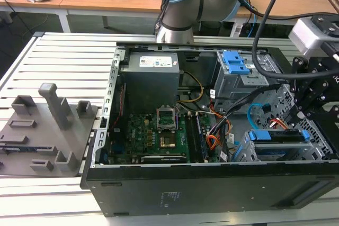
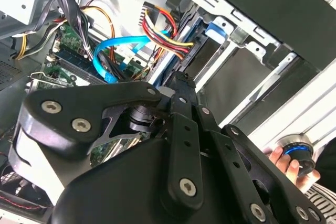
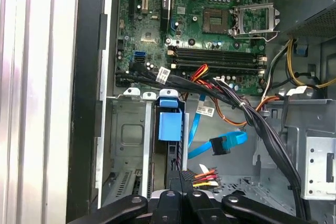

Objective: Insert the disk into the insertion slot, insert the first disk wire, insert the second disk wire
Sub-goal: 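Insert the first disk wire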

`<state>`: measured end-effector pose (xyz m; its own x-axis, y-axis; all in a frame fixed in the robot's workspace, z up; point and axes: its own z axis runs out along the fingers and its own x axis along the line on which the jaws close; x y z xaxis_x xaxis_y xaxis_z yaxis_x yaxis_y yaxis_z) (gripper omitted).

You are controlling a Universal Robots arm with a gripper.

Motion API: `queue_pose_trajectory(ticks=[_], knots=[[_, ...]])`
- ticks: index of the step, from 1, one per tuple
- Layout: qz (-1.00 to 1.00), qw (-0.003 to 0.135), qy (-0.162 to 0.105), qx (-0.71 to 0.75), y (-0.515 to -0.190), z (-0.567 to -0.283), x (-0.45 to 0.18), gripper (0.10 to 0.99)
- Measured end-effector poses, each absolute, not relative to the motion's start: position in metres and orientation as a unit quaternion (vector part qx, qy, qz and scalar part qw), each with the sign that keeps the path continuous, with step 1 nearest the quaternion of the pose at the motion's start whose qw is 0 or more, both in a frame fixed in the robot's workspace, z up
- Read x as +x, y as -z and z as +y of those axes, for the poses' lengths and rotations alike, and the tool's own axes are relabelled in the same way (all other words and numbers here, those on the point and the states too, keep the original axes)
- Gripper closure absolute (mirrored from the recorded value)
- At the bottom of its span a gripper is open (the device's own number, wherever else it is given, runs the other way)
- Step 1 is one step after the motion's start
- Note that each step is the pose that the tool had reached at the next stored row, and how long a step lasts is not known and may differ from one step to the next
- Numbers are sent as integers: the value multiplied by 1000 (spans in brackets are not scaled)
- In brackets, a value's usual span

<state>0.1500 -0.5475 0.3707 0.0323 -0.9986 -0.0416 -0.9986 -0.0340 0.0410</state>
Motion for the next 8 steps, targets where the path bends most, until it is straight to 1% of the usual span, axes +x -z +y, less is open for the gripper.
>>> queue_pose_trajectory(ticks=[8], knots=[[-695,0,29,718,-368,-547,140,980]])
